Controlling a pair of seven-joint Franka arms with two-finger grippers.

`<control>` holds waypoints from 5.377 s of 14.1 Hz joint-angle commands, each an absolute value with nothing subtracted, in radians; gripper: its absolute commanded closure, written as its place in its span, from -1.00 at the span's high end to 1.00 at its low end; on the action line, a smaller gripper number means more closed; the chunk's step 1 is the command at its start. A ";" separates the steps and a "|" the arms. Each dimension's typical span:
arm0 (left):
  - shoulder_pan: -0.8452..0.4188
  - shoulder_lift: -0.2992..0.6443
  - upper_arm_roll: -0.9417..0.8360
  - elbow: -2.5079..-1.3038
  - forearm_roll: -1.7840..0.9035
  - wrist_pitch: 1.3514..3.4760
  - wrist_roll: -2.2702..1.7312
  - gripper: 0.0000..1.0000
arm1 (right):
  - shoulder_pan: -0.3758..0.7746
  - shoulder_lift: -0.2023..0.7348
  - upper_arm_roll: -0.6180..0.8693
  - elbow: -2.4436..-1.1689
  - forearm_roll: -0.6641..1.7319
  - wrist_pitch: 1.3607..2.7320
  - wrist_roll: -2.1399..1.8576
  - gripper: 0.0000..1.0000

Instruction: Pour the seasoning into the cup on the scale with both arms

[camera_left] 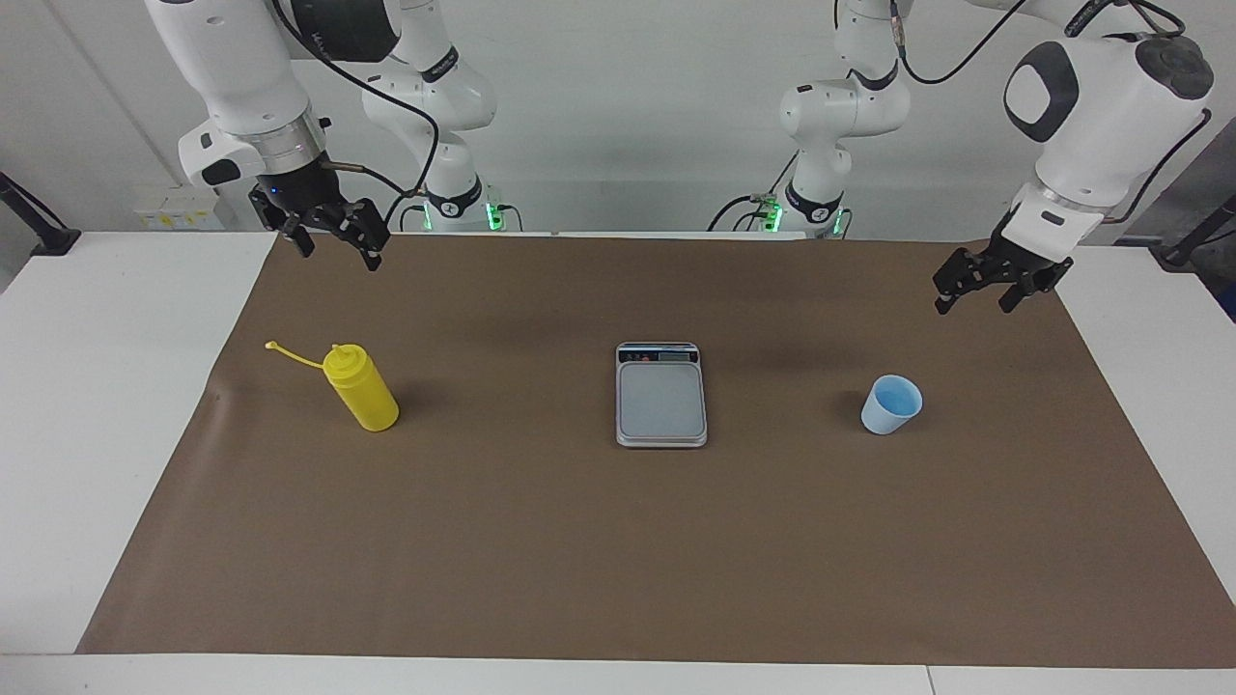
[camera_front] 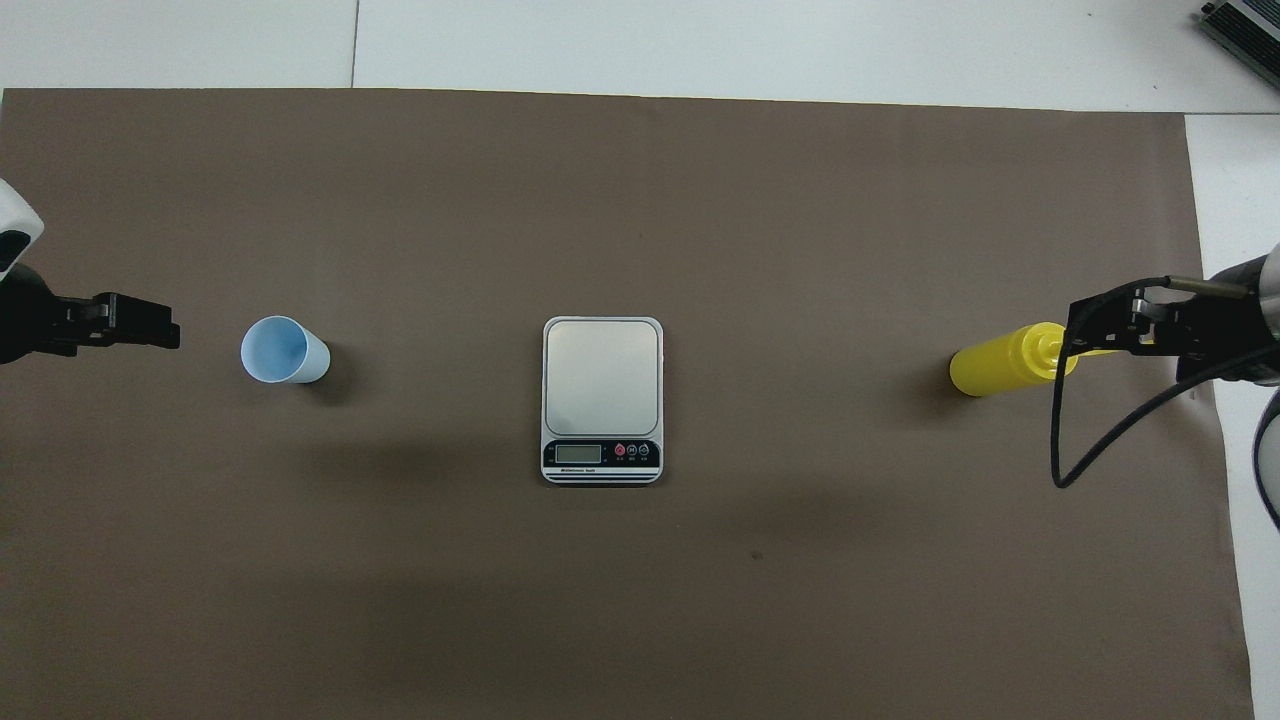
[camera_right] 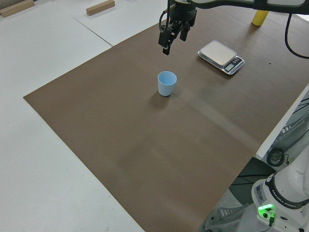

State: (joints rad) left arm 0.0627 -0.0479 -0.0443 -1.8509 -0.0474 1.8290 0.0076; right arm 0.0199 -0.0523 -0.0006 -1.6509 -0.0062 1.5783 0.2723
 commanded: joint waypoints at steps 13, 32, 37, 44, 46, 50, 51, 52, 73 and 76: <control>0.063 0.055 -0.051 -2.154 -0.055 2.327 -0.167 1.00 | 0.005 -0.058 0.009 -1.655 -0.005 1.569 0.252 1.00; 0.028 0.143 -0.052 -2.005 -0.061 2.264 -0.224 -1.00 | 0.005 -0.058 0.009 -1.655 -0.005 1.569 0.250 1.00; -0.125 0.144 -0.055 -1.887 -0.060 2.181 -0.469 -1.00 | 0.005 -0.058 0.009 -1.655 -0.005 1.568 0.252 1.00; -0.392 0.172 -0.055 -1.873 -0.057 2.275 -0.718 -1.00 | 0.005 -0.058 0.009 -1.655 -0.005 1.569 0.252 1.00; -0.460 0.208 -0.055 -1.862 -0.057 2.295 -0.771 -1.00 | 0.005 -0.058 0.009 -1.655 -0.005 1.569 0.250 1.00; -0.512 0.288 -0.055 -1.803 -0.052 2.293 -0.792 -1.00 | 0.005 -0.058 0.009 -1.655 -0.005 1.569 0.252 1.00; -0.526 0.296 -0.054 -1.801 -0.052 2.295 -0.792 -1.00 | 0.005 -0.058 0.009 -1.655 -0.005 1.569 0.252 1.00; -0.526 0.296 -0.054 -1.804 -0.051 2.287 -0.792 -1.00 | 0.005 -0.058 0.009 -1.655 -0.005 1.569 0.252 1.00; -0.509 0.229 -0.043 -1.821 0.032 2.189 -0.772 1.00 | 0.005 -0.058 0.009 -1.655 -0.005 1.569 0.252 1.00; -0.407 0.160 -0.041 -1.821 0.032 2.140 -0.639 1.00 | 0.005 -0.058 0.009 -1.655 -0.005 1.569 0.252 1.00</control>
State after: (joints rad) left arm -0.4645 0.2247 -0.0391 -1.8070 0.0180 2.2005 -0.7187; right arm 0.0199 -0.0523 -0.0006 -1.6509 -0.0062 1.5783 0.2723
